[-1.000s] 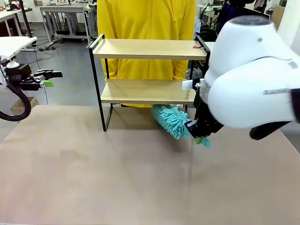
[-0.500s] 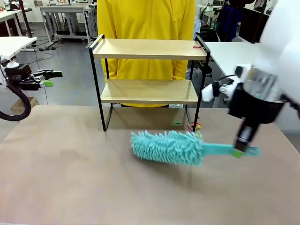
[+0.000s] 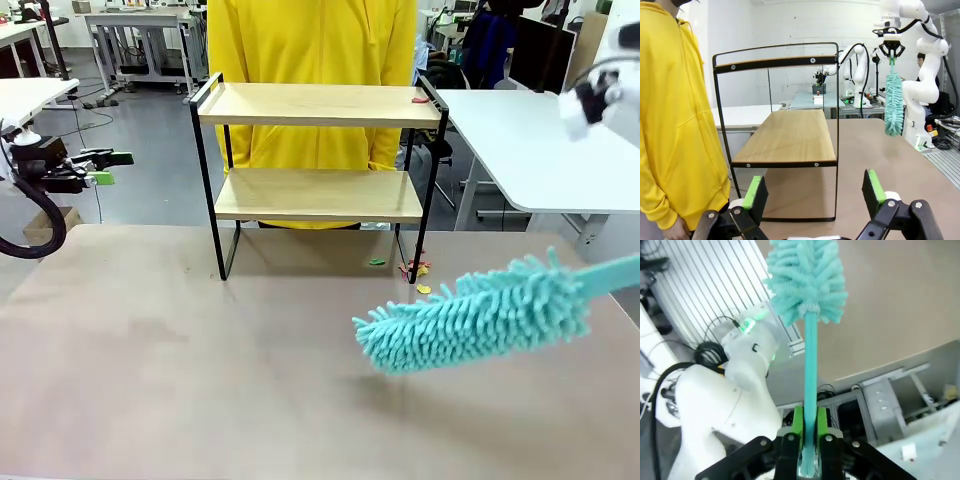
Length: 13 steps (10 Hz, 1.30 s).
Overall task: Clean the shelf.
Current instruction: Clean the specific section of the Shelf indicated by the human with the Duster, then hand the Duster back to the human.
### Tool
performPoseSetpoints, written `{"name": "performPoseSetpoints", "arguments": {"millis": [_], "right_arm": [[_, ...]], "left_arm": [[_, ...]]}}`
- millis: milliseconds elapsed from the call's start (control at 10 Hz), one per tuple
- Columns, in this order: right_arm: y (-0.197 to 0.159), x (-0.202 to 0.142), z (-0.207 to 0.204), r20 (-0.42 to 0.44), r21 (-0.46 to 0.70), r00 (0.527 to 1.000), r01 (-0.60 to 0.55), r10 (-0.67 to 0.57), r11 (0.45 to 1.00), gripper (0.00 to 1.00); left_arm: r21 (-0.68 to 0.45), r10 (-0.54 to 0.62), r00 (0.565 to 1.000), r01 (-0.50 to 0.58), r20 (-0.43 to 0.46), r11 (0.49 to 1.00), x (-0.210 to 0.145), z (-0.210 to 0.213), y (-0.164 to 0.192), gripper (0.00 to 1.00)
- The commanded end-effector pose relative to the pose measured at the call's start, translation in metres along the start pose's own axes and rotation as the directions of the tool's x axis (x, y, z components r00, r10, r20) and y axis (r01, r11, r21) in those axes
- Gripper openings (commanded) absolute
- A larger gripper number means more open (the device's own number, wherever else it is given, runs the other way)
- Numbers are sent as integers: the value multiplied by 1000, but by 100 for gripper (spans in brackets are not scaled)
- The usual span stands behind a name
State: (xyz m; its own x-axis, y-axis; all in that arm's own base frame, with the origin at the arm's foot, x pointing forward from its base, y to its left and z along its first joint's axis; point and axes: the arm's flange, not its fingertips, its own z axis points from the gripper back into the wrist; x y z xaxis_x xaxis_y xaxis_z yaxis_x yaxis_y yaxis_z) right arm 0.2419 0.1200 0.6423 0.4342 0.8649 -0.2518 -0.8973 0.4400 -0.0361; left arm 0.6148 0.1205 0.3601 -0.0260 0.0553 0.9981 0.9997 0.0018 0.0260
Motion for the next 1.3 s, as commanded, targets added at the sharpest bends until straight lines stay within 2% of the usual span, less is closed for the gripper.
{"name": "performPoseSetpoints", "arguments": {"millis": [0, 100, 1000, 1100, 1200], "right_arm": [[-24, 12, 6, 13, 10, 999, -43, 43, 999, 13], [0, 0, 0, 0, 0, 1000, 0, 0, 1000, 13], [0, 0, 0, 0, 0, 1000, 0, 0, 1000, 13], [-2, 1, 2, -5, 1, 1000, -4, 4, 1000, 13], [-38, 2, 9, 36, -86, 998, -54, 57, 995, 13]], "left_arm": [[2, -11, 1000, 11, 3, 1000, 1, 0, -2, 100], [2, -11, 1000, 11, 3, 1000, 1, 0, -2, 100], [0, 0, 1000, 0, 0, 1000, 0, 0, 0, 100], [-10, 8, 1000, -8, 14, 1000, 11, 12, -9, 100], [-5, 4, 999, -5, -54, 1000, 29, -3, -30, 100]]}}
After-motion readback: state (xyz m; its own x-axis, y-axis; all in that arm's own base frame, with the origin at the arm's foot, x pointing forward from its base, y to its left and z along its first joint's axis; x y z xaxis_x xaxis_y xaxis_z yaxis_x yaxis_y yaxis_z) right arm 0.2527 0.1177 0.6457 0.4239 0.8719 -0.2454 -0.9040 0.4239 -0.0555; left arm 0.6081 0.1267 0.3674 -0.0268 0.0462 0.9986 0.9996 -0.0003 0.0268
